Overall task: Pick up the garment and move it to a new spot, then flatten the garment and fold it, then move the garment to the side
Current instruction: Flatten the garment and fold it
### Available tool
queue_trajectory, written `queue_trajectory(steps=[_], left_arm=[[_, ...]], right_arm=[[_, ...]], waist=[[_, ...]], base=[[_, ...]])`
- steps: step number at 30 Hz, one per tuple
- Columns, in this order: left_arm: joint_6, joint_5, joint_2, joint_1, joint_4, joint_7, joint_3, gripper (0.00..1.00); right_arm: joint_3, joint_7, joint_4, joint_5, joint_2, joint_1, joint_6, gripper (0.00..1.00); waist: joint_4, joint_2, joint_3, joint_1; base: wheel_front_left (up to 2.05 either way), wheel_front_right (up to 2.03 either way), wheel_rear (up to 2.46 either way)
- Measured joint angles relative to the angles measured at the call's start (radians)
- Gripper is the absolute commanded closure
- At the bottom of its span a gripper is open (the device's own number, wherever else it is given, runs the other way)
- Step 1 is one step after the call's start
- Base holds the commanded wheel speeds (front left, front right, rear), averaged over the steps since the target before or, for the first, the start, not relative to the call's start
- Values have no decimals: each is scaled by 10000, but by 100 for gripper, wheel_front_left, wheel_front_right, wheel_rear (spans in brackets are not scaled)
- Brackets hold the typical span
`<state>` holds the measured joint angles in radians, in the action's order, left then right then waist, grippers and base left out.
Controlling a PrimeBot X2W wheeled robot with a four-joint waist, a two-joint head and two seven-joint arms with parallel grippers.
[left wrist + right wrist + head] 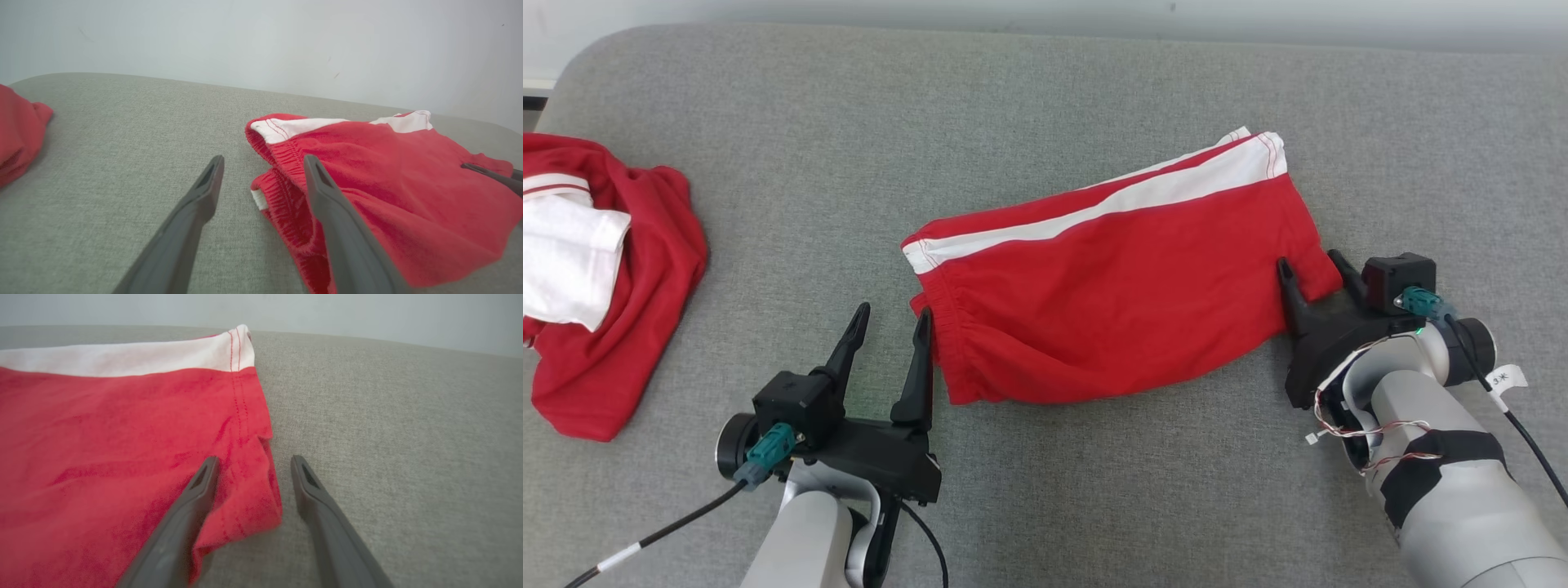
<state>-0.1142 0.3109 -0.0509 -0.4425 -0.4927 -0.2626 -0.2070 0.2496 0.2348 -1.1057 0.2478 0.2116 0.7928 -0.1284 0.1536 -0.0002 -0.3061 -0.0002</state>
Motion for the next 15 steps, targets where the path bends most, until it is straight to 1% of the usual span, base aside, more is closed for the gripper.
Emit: queue_trajectory(steps=[1,6,10,13,15], left_arm=[[0,-2,0,42,2,0,4,0],[0,-33,-2,151,-29,0,50,0],[13,-13,-2,411,-46,0,155,0],[58,-54,0,610,-79,0,215,0],[59,-115,2,803,-90,0,259,0]], right_arm=[[119,-17,-58,84,-15,33,0,100],[439,50,-286,497,-13,56,-6,100],[583,205,-384,600,50,-64,-6,100],[384,290,-341,752,77,-360,-23,100],[36,295,-104,903,77,-652,-36,100]], waist=[[12,0,19,0],[36,0,171,1],[-14,1,367,1],[-85,1,560,2],[-147,2,714,2]], base=[[0,0,0],[0,0,0],[0,0,0],[0,0,0],[0,0,0]])
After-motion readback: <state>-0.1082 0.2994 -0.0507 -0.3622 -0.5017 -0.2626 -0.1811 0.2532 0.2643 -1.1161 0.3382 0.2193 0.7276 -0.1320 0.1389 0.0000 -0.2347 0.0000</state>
